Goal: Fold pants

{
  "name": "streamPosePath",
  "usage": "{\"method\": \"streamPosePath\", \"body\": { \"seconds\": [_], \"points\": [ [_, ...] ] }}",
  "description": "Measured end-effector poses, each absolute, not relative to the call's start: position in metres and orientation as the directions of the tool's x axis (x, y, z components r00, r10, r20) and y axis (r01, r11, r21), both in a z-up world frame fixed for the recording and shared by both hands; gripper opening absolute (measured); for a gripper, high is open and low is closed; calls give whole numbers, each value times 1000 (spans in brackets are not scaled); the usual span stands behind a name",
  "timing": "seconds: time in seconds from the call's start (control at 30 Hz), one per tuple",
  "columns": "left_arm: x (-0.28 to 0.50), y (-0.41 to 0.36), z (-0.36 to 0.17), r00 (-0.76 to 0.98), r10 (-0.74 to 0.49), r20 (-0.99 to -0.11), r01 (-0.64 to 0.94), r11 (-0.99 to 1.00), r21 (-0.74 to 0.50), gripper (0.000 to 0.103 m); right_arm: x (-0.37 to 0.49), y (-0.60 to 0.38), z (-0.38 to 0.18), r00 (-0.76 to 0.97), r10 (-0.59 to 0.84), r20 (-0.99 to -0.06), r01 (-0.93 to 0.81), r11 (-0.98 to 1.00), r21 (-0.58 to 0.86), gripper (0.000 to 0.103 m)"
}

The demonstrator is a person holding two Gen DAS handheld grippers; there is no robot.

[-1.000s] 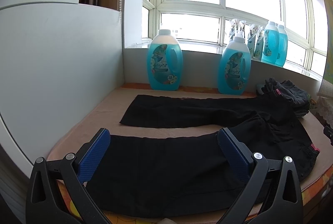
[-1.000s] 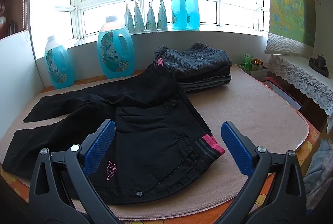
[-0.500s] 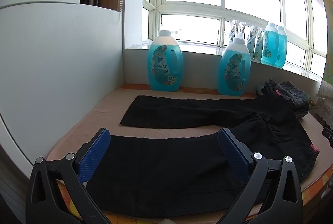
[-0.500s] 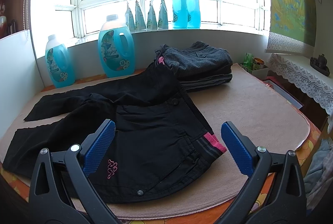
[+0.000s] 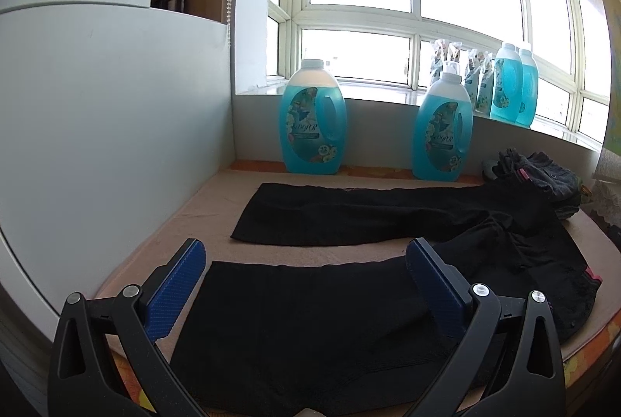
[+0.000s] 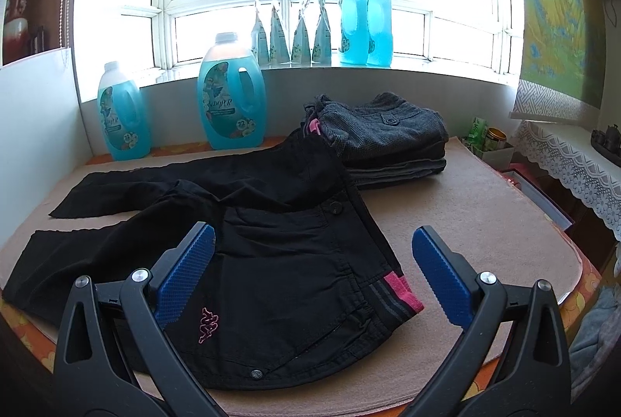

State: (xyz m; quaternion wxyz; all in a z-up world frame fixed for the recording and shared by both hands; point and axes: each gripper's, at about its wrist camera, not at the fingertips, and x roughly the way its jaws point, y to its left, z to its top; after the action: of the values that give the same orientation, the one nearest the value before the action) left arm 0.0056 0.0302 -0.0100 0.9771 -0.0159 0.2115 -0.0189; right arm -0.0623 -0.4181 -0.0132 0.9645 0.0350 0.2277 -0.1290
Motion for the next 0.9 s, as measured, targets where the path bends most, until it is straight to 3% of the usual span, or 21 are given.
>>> {"method": "streamPosePath", "body": {
  "seconds": [0.27, 0.6, 0.9],
  "points": [
    [37, 55, -11, 889, -34, -456, 35, 999, -6, 98, -22, -411, 2, 882, -154, -445, 118, 987, -107, 103],
    [90, 83, -3, 848, -45, -527, 57, 998, 7, 83, 51, -394, 26, 875, -27, -483, -77, 978, -195, 103],
    [164, 93, -9, 766, -123, -631, 95, 992, -78, 83, 141, -385, 41, 804, 150, -575, -292, 942, -163, 103]
  ]
}}
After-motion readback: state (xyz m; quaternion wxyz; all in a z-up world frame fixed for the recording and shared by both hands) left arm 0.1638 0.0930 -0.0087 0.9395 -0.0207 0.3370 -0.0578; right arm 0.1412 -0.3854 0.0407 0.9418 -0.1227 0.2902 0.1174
